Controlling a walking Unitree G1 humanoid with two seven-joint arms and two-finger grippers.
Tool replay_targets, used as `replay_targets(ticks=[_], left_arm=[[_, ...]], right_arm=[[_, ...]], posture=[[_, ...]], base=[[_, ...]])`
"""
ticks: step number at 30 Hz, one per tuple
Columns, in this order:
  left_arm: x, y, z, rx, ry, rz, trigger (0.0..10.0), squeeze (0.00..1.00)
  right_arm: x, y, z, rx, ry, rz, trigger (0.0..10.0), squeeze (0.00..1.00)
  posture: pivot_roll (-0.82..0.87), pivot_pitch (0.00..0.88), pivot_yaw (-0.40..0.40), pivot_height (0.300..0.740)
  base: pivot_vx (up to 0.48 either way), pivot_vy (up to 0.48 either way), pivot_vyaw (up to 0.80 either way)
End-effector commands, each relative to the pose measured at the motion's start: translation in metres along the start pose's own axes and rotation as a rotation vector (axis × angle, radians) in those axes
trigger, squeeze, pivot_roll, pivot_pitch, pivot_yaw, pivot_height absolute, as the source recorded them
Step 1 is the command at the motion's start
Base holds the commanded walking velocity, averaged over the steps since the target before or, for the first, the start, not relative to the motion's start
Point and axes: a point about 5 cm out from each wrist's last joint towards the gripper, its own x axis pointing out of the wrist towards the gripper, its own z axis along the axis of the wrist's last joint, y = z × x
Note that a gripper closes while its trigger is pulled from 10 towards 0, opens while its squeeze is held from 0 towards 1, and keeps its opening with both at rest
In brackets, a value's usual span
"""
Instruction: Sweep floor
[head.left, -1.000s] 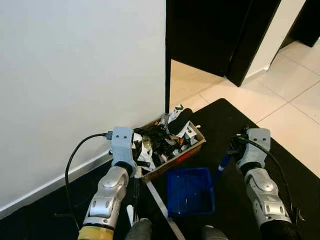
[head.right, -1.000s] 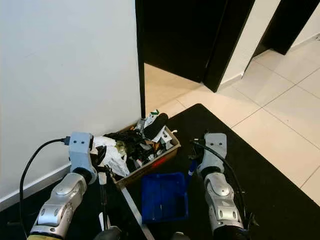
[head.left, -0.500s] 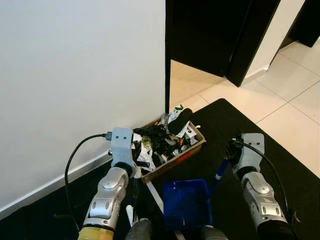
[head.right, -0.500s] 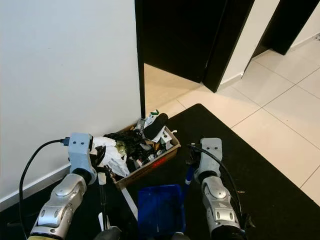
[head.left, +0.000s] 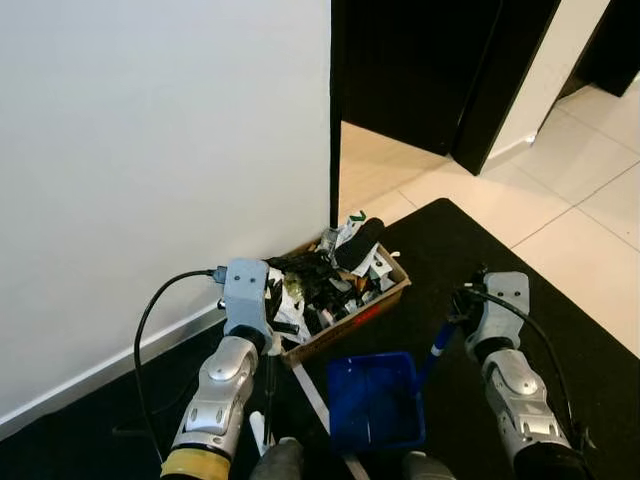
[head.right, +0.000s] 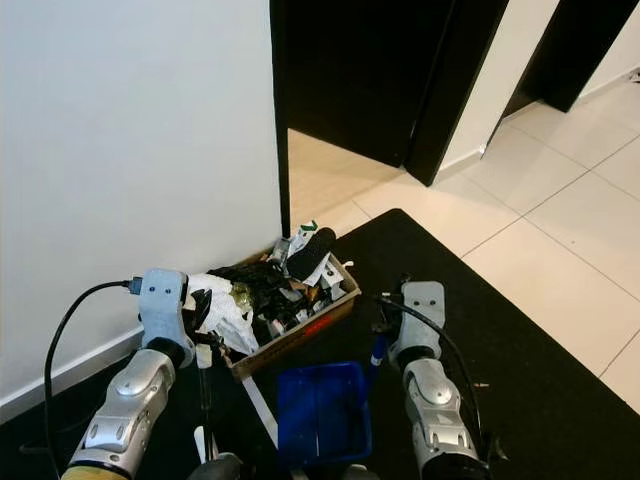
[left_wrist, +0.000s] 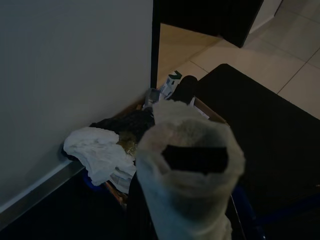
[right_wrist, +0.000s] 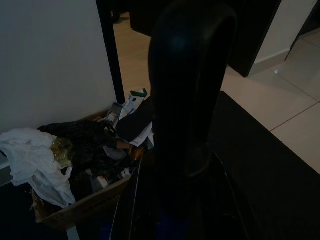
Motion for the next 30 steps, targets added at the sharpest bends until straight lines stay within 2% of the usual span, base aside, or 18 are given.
replay_targets(ticks=[1, 8, 15, 18, 19, 20, 27, 28, 30], left_arm=[[-0.008, 0.010, -0.026, -0.002, 0.110, 0.028, 10.0, 0.00], [-0.010, 0.016, -0.044, -0.028, 0.154, 0.041, 10.0, 0.00], [-0.010, 0.022, -0.048, -0.011, 0.155, 0.068, 10.0, 0.00], [-0.011, 0.022, -0.050, -0.005, 0.159, 0.065, 10.0, 0.00], [-0.011, 0.022, -0.051, -0.003, 0.159, 0.063, 10.0, 0.00], [-0.011, 0.022, -0.051, 0.000, 0.158, 0.060, 10.0, 0.00], [-0.008, 0.022, -0.048, 0.005, 0.144, 0.058, 10.0, 0.00], [-0.007, 0.022, -0.049, 0.006, 0.143, 0.056, 10.0, 0.00], [-0.007, 0.021, -0.049, 0.007, 0.142, 0.054, 10.0, 0.00]], right_arm=[[-0.004, -0.008, -0.006, -0.016, 0.000, -0.034, 10.0, 0.00], [-0.007, -0.002, -0.024, -0.046, 0.060, 0.012, 10.0, 0.00], [-0.009, 0.000, -0.033, -0.050, 0.095, 0.033, 10.0, 0.00], [-0.009, -0.004, -0.032, -0.025, 0.083, 0.011, 10.0, 0.00], [-0.008, -0.005, -0.031, -0.018, 0.075, 0.004, 10.0, 0.64], [-0.008, -0.006, -0.030, -0.011, 0.066, -0.002, 10.0, 1.00], [-0.004, -0.010, -0.020, -0.035, 0.014, -0.026, 10.0, 1.00], [-0.003, -0.012, -0.015, -0.037, -0.015, -0.034, 10.0, 0.00], [-0.003, -0.014, -0.012, -0.038, -0.036, -0.039, 10.0, 0.00]], posture=[[0.10, 0.099, 0.015, 0.740], [0.10, 0.080, 0.015, 0.740], [0.12, 0.071, 0.003, 0.740], [0.12, 0.045, 0.006, 0.740], [0.12, 0.043, 0.005, 0.740], [0.12, 0.043, 0.005, 0.740], [0.11, 0.047, 0.010, 0.740], [0.11, 0.049, 0.014, 0.740], [0.11, 0.049, 0.014, 0.740]], base=[[0.000, 0.000, 0.00], [0.000, 0.000, 0.00], [0.000, 0.000, 0.00], [0.000, 0.000, 0.00], [0.000, 0.000, 0.00], [0.000, 0.000, 0.00], [0.000, 0.000, 0.00], [0.000, 0.000, 0.00], [0.000, 0.000, 0.00]])
